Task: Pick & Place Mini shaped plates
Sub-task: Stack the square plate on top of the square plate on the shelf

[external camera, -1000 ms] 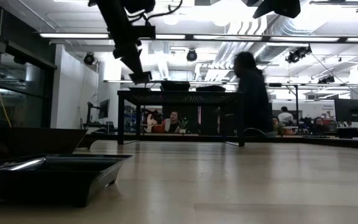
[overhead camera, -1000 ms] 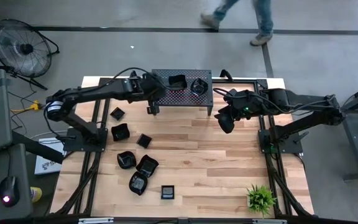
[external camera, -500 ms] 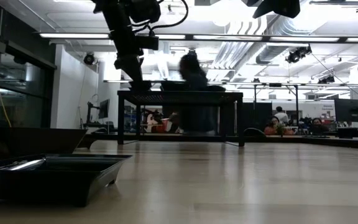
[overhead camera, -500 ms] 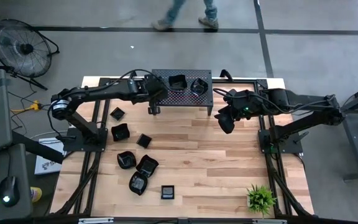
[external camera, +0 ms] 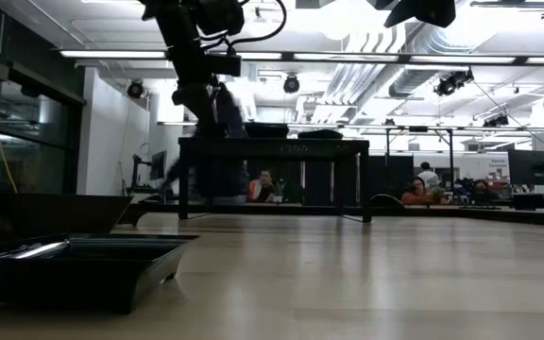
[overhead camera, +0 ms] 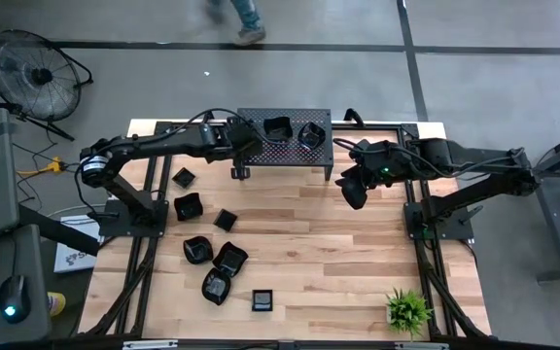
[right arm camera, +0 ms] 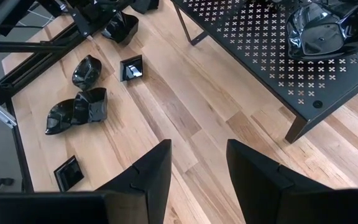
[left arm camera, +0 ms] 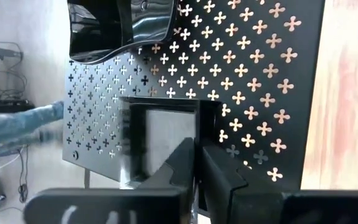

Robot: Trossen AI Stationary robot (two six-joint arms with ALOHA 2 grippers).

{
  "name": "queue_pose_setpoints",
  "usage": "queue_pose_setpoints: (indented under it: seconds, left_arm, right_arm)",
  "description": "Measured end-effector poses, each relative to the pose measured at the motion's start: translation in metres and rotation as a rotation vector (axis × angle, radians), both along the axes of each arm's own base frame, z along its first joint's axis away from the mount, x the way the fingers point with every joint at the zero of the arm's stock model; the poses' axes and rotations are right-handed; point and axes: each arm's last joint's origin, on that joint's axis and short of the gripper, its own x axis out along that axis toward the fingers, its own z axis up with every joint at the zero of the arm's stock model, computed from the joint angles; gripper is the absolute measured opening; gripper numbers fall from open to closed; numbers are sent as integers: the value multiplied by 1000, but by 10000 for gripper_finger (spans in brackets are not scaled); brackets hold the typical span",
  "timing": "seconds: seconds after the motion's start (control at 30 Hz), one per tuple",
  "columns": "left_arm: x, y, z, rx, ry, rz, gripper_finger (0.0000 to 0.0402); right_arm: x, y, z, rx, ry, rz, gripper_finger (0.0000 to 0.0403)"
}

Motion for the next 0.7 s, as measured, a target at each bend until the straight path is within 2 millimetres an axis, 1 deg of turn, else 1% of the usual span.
queue_pose_setpoints:
  seconds: [0.2, 0.33, 0.7]
  left_arm:
    - [-1, 0, 0, 17, 12, 15, 67]
    - [-1, 0, 0, 15, 17, 16, 86]
    - [-1, 0, 0, 1, 11, 6, 93]
  right_arm:
    - [0, 0, 0, 10, 0, 10, 149]
    - [0, 0, 0, 11, 0, 11, 149]
    - [0, 1, 0, 21, 0, 21, 149]
